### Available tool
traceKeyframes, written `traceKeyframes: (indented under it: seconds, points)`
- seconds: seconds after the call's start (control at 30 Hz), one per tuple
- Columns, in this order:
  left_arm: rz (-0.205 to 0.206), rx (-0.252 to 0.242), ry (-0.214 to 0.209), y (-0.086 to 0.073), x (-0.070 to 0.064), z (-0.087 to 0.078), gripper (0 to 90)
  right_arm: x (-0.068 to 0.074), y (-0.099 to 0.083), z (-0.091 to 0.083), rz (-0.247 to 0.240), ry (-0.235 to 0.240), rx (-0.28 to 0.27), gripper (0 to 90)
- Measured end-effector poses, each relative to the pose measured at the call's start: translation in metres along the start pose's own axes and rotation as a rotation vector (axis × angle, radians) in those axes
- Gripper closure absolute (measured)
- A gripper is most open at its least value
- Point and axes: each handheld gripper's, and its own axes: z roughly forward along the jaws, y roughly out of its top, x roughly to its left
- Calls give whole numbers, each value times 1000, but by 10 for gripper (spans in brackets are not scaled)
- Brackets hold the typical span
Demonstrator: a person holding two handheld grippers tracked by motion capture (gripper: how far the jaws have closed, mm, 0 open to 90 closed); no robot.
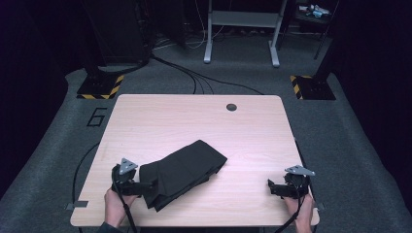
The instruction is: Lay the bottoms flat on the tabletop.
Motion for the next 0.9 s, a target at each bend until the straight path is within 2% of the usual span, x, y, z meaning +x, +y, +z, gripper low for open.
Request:
traceKeyframes:
  seconds: [0.13,0.17,0.3,0.33,0.4,0.53,0.6,0.73,0.83,0.87,0.9]
  points:
    - [27,49,-20,8,-6,17,0,0,0,0,0,0,0,16]
    - [42,72,-30,10,-7,20,8,0,0,0,0,0,-1,16]
    - [127,107,-4,14,-13,34,19,0,0,0,-2,1,0,17]
    - [144,113,-20,14,-13,37,25,0,0,0,-2,1,-1,17]
    - [147,111,-27,13,-13,43,40,0,0,0,-1,1,-1,17]
    - [180,112,-63,17,-13,50,40,0,0,0,-3,1,0,17]
    - [206,110,-81,20,-12,55,40,0,0,0,-3,1,0,17]
    - [236,117,-140,29,-14,65,40,0,0,0,-1,0,0,18]
    - [257,122,-174,37,-17,73,39,0,0,0,6,-1,3,21]
    - [257,122,-174,37,-17,73,39,0,0,0,6,-1,3,21]
    - [276,119,-185,43,-21,81,39,0,0,0,10,-1,0,23]
